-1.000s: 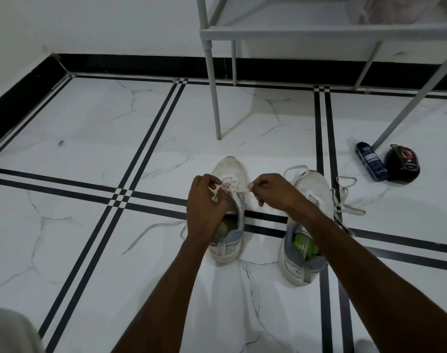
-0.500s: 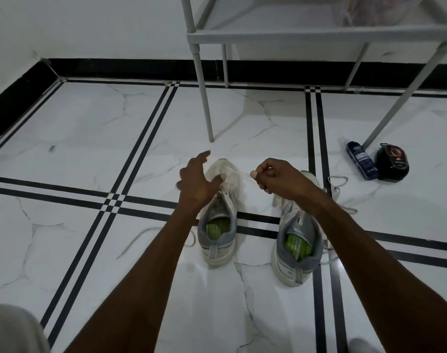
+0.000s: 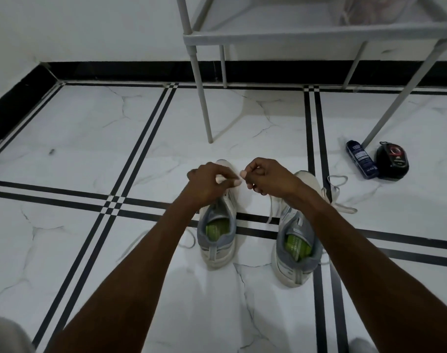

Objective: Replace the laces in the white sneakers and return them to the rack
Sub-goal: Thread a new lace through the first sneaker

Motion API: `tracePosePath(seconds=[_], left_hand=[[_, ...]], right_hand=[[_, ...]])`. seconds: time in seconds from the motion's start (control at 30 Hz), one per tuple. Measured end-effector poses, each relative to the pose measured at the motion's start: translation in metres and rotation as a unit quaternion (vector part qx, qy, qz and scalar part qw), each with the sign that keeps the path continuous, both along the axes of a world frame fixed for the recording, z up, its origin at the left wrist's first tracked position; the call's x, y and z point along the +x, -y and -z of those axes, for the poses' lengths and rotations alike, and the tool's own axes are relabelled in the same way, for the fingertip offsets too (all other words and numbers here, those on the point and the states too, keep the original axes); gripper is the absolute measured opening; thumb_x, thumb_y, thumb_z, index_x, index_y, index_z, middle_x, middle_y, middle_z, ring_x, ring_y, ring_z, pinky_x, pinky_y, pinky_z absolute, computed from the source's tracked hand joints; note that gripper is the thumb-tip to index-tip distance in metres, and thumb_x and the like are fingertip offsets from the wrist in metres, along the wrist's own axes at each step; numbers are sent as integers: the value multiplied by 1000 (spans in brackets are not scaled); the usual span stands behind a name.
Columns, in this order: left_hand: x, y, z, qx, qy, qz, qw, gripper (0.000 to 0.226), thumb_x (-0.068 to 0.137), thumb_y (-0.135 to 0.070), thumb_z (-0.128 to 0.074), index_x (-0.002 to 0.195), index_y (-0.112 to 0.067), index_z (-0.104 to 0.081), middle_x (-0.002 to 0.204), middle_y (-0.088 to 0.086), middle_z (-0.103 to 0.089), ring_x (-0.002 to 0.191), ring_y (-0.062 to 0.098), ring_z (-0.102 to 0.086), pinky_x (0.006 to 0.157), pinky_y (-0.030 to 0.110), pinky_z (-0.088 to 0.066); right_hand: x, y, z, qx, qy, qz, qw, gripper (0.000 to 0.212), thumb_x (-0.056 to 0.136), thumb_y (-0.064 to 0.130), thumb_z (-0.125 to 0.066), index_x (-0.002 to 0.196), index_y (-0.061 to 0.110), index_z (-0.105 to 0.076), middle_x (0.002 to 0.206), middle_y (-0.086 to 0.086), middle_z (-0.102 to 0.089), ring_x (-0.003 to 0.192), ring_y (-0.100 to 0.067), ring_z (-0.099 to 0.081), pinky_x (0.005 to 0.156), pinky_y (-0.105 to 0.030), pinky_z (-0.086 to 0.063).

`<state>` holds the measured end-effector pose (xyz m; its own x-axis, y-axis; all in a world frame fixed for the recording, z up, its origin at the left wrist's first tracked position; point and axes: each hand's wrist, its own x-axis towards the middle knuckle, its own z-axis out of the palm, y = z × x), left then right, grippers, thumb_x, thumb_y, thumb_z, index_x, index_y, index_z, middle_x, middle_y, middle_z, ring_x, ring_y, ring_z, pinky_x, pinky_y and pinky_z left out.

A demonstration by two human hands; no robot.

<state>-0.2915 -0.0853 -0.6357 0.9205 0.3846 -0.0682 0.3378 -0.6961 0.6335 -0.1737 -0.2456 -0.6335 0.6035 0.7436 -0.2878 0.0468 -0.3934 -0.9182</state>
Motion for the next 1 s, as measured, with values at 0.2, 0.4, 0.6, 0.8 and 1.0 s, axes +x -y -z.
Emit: tracePosePath(seconds=[0.2, 0.4, 0.6, 0.8, 1.0], left_hand=[[-13, -22, 14, 26, 59, -110, 992, 55, 76, -62, -74, 125, -41, -63, 125, -14, -66, 124, 16, -56, 108, 52, -36], [-10, 4, 13, 25, 94, -127, 987, 13, 94, -37, -67, 95, -31, -79, 93, -12, -76, 98, 9, -65, 103, 52, -37], [-16, -3, 17, 33, 63, -224, 972, 20, 96, -41, -62, 101, -32, -79, 101, -9, -77, 101, 9, -61, 97, 46, -29], [-14, -5, 18, 2, 77, -228, 971, 25, 93, -41, -67, 114, -30, -73, 115, -6, -72, 113, 17, -62, 98, 43, -35], [-49, -2, 28, -67, 155, -238, 956, 25, 83, -38, -80, 93, -22, -64, 92, -4, -64, 85, 16, -60, 77, 38, -54]], right_hand=[[0, -3, -2, 3, 9, -5, 1000, 20, 94, 28, -67, 95, 9, -61, 74, -2, -72, 57, -9, -54, 56, -22, -44], [-5, -7, -6, 15, 1, 0, 1000, 21, 95, 23, -66, 99, 3, -61, 80, -9, -74, 59, -12, -55, 58, -25, -43], [-20, 1, -15, 55, 5, -72, 996, 19, 99, 24, -61, 103, 5, -59, 86, -9, -76, 64, -16, -59, 58, -20, -44], [-30, -9, -27, 113, -24, -125, 985, 17, 100, 17, -58, 107, 4, -67, 96, -9, -77, 76, -18, -69, 59, -14, -44], [-15, -28, -5, 31, 102, -15, 994, 13, 98, 6, -54, 99, 7, -68, 90, -4, -78, 73, -10, -75, 59, -9, -46]])
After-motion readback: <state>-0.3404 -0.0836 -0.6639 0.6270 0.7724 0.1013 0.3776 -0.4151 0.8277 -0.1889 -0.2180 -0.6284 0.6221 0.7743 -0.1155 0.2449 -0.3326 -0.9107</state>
